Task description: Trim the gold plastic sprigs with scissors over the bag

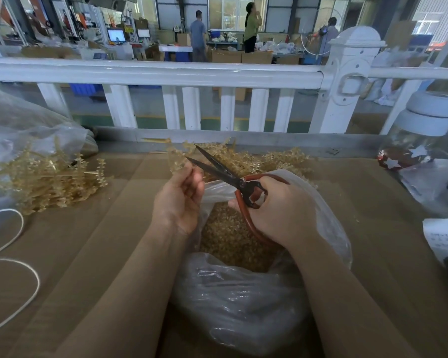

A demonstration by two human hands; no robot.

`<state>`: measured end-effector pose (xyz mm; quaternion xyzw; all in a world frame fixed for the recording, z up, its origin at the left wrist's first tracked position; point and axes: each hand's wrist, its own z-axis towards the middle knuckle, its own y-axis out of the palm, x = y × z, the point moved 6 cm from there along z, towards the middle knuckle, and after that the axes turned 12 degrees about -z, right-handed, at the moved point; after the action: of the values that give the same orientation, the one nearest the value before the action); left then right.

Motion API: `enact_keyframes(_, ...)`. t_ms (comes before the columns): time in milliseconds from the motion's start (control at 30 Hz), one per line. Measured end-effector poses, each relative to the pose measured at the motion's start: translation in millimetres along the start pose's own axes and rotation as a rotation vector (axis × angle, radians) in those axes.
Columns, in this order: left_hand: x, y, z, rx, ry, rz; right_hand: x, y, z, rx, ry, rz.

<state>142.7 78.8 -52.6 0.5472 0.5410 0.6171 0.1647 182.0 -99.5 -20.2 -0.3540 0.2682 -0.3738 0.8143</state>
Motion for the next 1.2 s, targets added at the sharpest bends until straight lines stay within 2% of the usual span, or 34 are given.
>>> enact_keyframes(133,0.3,-4.4,2.2,0.057,0.036,0.036,7.7,0.7,-0.2,0.02,0.111,0.13)
enact_keyframes(267,-1.2,-2.3,2.3,0.044,0.076,0.22,20.6,5.2,0.3,0.036,0.322,0.43)
enact_keyframes(333,-2.0,-0.8,1.2,0.016,0.099,0.322,22.2,7.9,0.8,0.017,0.367,0.553)
enact_keyframes(500,-7.2,9.6,-3.2,-0.118,0.122,0.56,16.3,6.5,2.2,0.02,0.332,0.618)
enact_keyframes(733,-13.0,13.0,-5.9,-0.212,0.118,0.663,12.7,6.7,4.6,0.027,0.244,0.445)
enact_keyframes(933,-17.7,21.6,-9.9,-0.36,0.084,0.736,11.6,5.8,2.2,0.049,0.239,0.423)
enact_keyframes(1067,-22.4,25.9,-13.4,-0.467,0.024,0.68,15.1,5.5,2.0,0.013,0.316,0.709)
enact_keyframes(1200,-23.5,27.7,-14.1,-0.496,-0.014,0.621,17.0,0.0,2.4,0.029,0.352,0.855)
